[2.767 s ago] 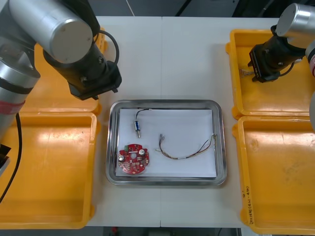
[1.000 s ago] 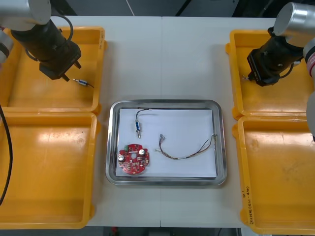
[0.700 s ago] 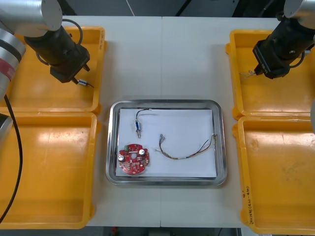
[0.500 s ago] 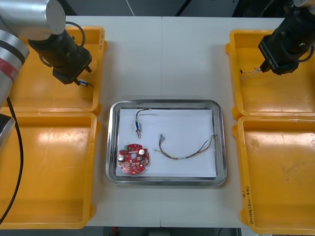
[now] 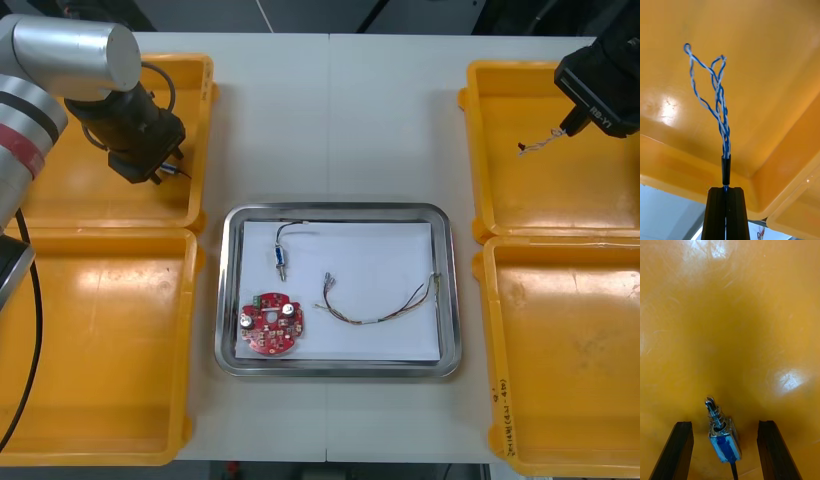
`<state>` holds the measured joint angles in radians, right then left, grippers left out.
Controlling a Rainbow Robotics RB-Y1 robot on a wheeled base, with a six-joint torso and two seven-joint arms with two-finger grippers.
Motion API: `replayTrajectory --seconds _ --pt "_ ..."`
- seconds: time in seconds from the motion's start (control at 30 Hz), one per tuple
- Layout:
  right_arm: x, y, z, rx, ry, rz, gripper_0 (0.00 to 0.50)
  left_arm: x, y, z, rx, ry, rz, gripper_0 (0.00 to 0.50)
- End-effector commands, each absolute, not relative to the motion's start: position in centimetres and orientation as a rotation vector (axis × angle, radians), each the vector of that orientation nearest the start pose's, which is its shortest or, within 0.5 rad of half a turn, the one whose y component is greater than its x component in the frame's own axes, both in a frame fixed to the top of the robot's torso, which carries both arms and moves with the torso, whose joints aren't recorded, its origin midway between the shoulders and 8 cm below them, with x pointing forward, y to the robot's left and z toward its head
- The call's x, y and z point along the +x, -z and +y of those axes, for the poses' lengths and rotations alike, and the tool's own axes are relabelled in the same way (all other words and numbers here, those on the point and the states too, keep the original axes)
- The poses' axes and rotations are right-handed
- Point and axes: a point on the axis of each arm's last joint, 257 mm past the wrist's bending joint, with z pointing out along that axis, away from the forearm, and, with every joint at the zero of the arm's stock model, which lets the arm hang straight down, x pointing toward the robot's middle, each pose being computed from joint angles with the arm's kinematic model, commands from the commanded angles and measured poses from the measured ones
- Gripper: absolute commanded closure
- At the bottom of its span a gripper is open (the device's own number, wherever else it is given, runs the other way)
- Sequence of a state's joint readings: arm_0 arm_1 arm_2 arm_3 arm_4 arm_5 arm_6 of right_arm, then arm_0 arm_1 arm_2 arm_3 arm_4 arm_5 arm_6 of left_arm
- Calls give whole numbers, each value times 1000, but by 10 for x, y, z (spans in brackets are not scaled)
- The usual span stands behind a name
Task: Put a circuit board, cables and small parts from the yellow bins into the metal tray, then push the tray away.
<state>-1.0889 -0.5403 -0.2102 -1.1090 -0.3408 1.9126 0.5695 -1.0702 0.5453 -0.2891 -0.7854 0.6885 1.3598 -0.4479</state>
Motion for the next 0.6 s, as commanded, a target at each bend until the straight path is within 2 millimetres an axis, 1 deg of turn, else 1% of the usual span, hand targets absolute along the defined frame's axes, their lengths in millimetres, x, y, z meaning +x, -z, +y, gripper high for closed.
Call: replayTrajectory --seconds 0.03,0.07,0.17,0.23,0.3,0.33,0.37,0.4,0.43,0.53,0.6 --pt "553 65 -363 1245 -245 2401 500 629 188 250 -1308 365 2393 0" --pt "553 65 -363 1217 -240 2404 500 629 189 250 -1305 365 2392 0" --pt "550 53 -361 1054 -237 2402 500 630 192 252 -1306 372 2384 0" --pt "548 47 -357 980 -249 2404 500 630 192 250 -1303 376 2386 0" --pt "544 42 -351 898 -267 2408 500 630 192 250 -1301 380 2387 171" --pt "543 41 -350 873 -269 2410 500 630 192 249 -1301 382 2388 238" --pt "540 39 -348 828 -273 2413 500 630 192 249 -1302 382 2389 382" --pt "539 39 -347 803 -275 2416 500 630 192 248 -1302 385 2389 455" --pt "533 38 -343 721 -271 2424 500 630 192 248 -1302 387 2392 498" --pt "523 38 -338 585 -248 2436 500 630 192 247 -1301 390 2394 500" --pt "514 41 -332 449 -222 2457 500 630 192 248 -1299 392 2393 499"
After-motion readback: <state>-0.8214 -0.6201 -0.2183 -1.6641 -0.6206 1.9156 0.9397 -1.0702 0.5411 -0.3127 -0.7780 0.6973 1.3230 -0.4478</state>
